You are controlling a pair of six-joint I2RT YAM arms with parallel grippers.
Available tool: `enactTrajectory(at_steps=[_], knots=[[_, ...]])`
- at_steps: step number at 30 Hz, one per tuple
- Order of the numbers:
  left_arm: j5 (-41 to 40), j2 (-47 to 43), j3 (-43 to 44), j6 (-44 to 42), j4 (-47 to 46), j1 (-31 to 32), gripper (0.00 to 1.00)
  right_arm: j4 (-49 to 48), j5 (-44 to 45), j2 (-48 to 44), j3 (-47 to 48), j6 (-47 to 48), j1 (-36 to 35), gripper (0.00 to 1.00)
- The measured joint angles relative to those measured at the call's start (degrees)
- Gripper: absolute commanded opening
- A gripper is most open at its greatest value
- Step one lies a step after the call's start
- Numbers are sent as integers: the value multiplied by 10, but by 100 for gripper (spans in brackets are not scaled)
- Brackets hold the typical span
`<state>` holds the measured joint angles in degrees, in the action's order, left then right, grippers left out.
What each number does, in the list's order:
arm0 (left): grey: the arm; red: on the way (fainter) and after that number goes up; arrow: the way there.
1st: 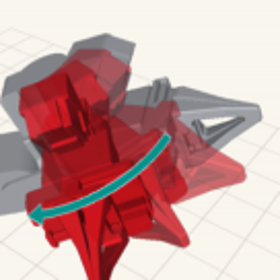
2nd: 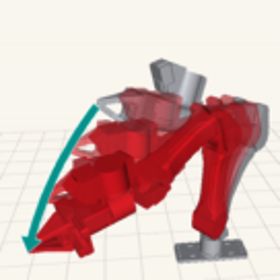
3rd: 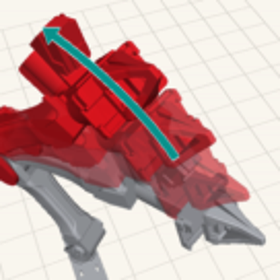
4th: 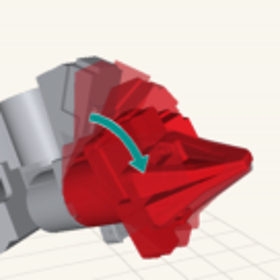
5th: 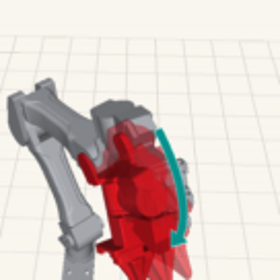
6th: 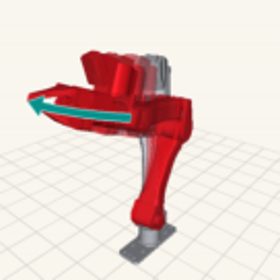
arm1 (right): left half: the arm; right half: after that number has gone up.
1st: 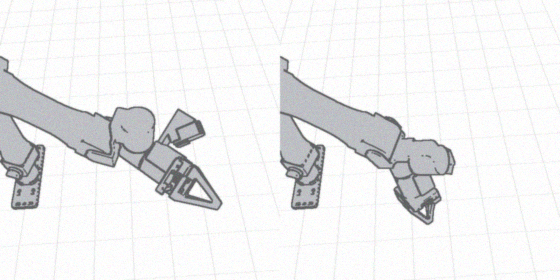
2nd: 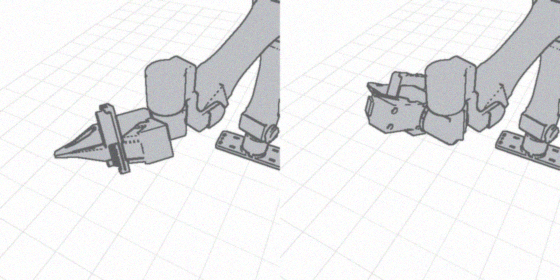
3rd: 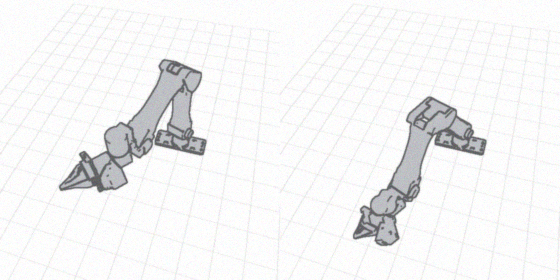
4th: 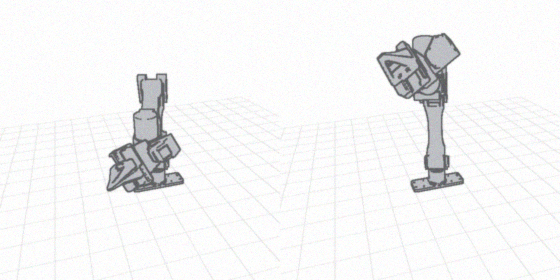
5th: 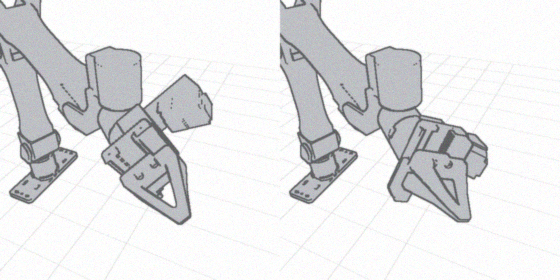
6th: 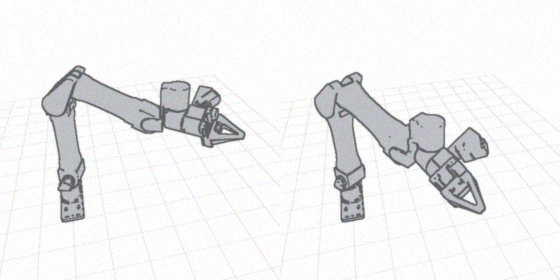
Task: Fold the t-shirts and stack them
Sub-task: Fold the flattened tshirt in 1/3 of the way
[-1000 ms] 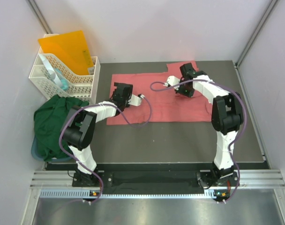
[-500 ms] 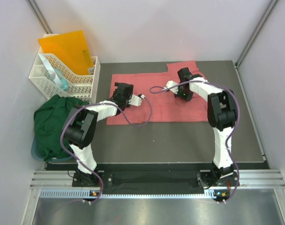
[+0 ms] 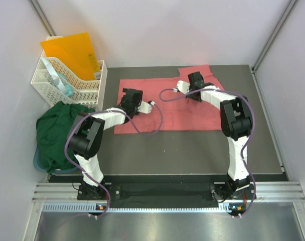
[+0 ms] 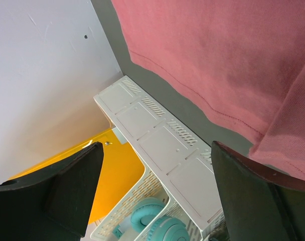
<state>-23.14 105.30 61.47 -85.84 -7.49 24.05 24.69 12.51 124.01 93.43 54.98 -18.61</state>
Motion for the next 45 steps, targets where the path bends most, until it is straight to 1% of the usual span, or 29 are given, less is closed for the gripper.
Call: enactTrajectory(at_steps=[2, 5, 6, 8, 9, 11, 12, 13, 14, 15, 17, 19, 21, 23, 25, 29, 33, 36, 40, 45], knots=[[0, 0, 0, 0, 0, 0, 92, -31, 16, 0, -21, 6, -5, 0], [0, 0, 0, 0, 0, 0, 93, -46, 33, 0, -31, 10, -10, 0], [0, 0, 0, 0, 0, 0, 94, -51, 36, 0, -30, 7, -11, 9], [-1, 0, 2, 10, 0, 0, 98, -34, 35, 2, -11, -10, -10, 30], [-2, 3, 8, 18, 5, -2, 99, -9, 30, 7, 14, -30, -7, 47], [0, 21, 59, 65, 45, -7, 99, 56, 8, 24, 98, -77, -2, 60], [4, 30, 90, 85, 73, -11, 99, 72, -9, 30, 141, -101, 3, 64], [13, 45, 140, 120, 107, -19, 99, 83, -27, 30, 171, -122, 9, 65], [21, 51, 168, 141, 121, -26, 99, 89, -42, 23, 186, -135, 15, 65], [39, 53, 193, 163, 137, -35, 99, 95, -62, 8, 190, -141, 22, 65], [66, 41, 207, 188, 154, -56, 99, 101, -85, -33, 160, -139, 32, 65], [90, 12, 176, 185, 153, -74, 99, 106, -96, -85, 95, -110, 41, 66], [107, -28, 113, 160, 150, -87, 99, 111, -96, -135, 20, -71, 44, 67], [129, -69, 46, 128, 157, -90, 99, 112, -94, -189, -78, -19, 43, 67], [164, -119, -24, 89, 183, -87, 99, 126, -91, -235, -161, 30, 41, 68], [229, -209, -92, 40, 244, -82, 99, 152, -94, -307, -277, 97, 41, 69], [281, -274, -132, 5, 256, -82, 99, 156, -95, -367, -346, 137, 40, 70], [302, -289, -172, -12, 250, -80, 99, 150, -95, -387, -380, 151, 39, 71], [310, -263, -210, -18, 247, -75, 99, 132, -93, -381, -402, 159, 37, 72], [305, -214, -198, -14, 223, -70, 99, 93, -87, -351, -405, 160, 37, 71]])
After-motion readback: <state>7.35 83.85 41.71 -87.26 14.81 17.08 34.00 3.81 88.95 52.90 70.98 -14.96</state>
